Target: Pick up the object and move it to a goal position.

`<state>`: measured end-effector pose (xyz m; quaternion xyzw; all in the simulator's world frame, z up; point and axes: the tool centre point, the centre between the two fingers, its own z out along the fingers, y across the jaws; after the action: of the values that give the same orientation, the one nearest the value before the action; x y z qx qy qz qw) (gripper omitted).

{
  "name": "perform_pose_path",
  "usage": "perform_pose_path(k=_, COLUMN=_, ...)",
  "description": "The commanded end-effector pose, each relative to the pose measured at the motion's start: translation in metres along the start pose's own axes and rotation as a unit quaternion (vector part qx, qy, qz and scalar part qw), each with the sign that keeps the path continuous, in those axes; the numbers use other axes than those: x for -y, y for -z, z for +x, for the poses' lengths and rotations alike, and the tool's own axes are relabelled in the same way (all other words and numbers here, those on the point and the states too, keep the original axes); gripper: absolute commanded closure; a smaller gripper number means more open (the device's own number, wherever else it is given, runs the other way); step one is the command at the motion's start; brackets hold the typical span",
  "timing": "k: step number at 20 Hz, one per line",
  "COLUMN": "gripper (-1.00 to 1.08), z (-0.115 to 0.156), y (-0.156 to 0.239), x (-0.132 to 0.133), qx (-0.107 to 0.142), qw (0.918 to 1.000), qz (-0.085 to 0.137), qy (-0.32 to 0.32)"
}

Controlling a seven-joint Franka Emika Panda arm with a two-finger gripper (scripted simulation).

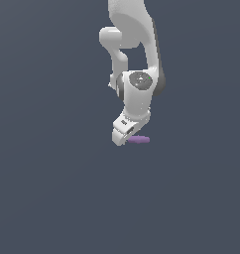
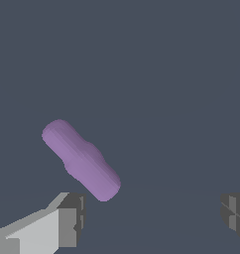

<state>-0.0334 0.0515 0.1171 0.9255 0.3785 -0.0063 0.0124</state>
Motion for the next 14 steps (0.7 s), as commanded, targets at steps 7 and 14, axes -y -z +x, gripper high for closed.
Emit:
perform_pose_path(k=7, gripper=-0.92, z=0.002, y=-0.019, x=0.024, qx=-0.002, qw=0.9902, qz=0.001, qy=0.140)
perform_pose_path(k=14, gripper=-0.92, z=0.004, y=-0.033, x=0.045, qx=-0.007, qw=0.9684, qz=0.003, qy=0.249)
